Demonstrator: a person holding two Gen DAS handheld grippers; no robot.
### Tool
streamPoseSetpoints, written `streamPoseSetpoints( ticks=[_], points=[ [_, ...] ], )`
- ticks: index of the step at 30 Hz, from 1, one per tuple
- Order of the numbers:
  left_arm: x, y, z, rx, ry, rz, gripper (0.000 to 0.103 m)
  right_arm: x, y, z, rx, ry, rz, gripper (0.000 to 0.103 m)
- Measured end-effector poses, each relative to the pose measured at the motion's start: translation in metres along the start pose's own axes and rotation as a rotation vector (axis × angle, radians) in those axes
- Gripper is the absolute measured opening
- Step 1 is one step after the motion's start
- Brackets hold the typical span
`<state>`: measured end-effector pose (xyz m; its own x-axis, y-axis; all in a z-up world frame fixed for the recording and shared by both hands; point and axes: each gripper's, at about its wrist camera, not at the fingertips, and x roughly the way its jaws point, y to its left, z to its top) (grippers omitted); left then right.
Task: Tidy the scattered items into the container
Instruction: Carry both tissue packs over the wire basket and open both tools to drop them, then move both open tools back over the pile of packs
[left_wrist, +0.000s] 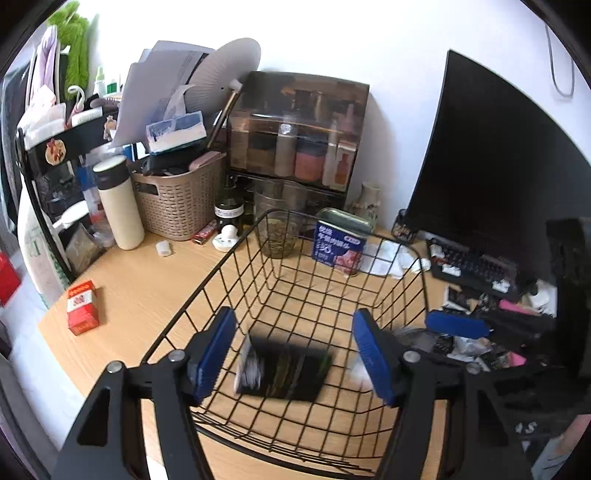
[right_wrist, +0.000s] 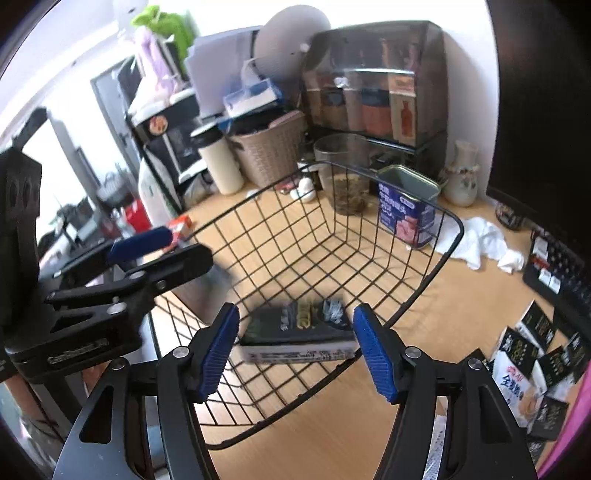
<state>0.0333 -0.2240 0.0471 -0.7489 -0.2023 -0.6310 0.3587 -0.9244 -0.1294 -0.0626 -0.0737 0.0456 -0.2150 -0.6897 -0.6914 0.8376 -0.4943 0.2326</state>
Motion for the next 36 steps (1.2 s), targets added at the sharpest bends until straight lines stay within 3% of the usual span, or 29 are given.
streamPoseSetpoints(
  ticks=[13,21,29,36],
  points=[
    [-0.015,-0.028,-0.002,0.033,-0.022,-0.033,0.076,-0.028,-0.019,-0.011,0.018,-0.027,-0.066,0.065],
    [-0.027,-0.094,-0.018,0.158,0.001,-0.137,0.076,-0.089,-0.055,-0.057,0.046,-0.059,-0.204,0.065],
    [-0.010,-0.186,-0.059,0.343,0.119,-0.297,0.076,-0.141,-0.121,-0.125,0.151,-0.024,-0.359,0.069],
    [0.038,-0.217,-0.088,0.386,0.247,-0.300,0.076,-0.142,-0.166,-0.186,0.274,0.050,-0.383,0.069]
  ],
)
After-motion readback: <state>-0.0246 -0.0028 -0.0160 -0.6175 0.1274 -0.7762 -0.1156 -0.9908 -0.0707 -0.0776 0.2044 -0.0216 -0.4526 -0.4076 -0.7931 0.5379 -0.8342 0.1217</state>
